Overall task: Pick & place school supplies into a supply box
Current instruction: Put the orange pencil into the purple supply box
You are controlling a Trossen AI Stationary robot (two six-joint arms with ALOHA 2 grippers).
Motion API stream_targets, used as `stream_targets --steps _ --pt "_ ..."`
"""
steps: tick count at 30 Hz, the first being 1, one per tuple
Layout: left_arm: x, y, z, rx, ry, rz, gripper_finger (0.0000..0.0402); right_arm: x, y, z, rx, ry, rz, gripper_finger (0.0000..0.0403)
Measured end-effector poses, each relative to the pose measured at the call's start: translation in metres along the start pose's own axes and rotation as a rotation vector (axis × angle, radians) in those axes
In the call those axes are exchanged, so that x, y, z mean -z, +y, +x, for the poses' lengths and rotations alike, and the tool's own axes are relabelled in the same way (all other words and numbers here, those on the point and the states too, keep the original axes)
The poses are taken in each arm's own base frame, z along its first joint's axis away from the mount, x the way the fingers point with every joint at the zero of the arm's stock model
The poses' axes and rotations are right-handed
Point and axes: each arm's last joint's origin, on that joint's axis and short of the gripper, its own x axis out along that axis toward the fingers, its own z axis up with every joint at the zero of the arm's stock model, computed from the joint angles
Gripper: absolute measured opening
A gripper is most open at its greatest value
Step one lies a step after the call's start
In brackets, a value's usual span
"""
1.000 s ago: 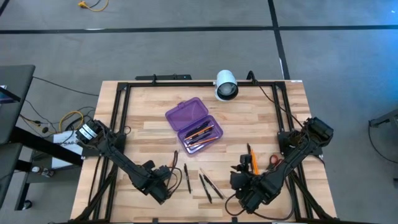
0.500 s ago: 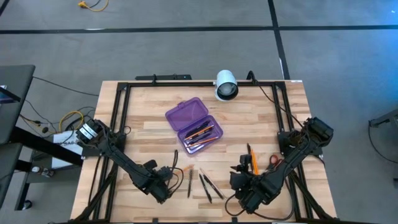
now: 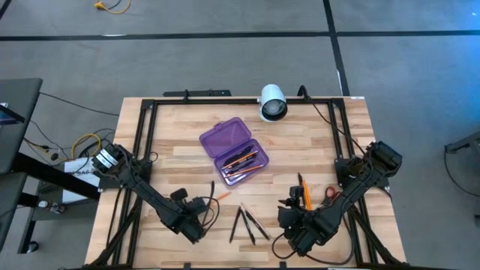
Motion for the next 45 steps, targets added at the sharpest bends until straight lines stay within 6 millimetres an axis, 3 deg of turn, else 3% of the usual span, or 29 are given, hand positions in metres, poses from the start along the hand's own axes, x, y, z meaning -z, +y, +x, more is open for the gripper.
stream_targets --steps 14,20,26,34,38,45 --pt "0.009 0.000 -0.002 -0.031 0.015 -0.013 0.0001 0.000 0.000 0.000 0.001 0.001 -0.001 0.0100" --pt "0.019 -0.008 -0.017 -0.036 0.046 0.021 0.0002 -0.001 -0.002 0.002 0.004 0.004 0.004 0.0100" --pt "0.017 -0.015 -0.035 -0.051 -0.039 0.043 0.0002 -0.003 -0.006 0.006 0.015 0.014 0.019 0.0100" --pt "0.017 -0.014 -0.035 -0.059 -0.042 0.071 0.0002 -0.005 -0.007 0.008 0.016 0.016 0.026 0.0100" --pt "0.017 -0.013 -0.032 -0.062 -0.035 0.134 0.0032 -0.005 -0.007 0.008 0.016 0.016 0.026 0.0100" --pt "0.011 -0.011 -0.031 -0.069 -0.030 0.239 0.0127 -0.005 -0.007 0.008 0.014 0.014 0.029 0.0100"
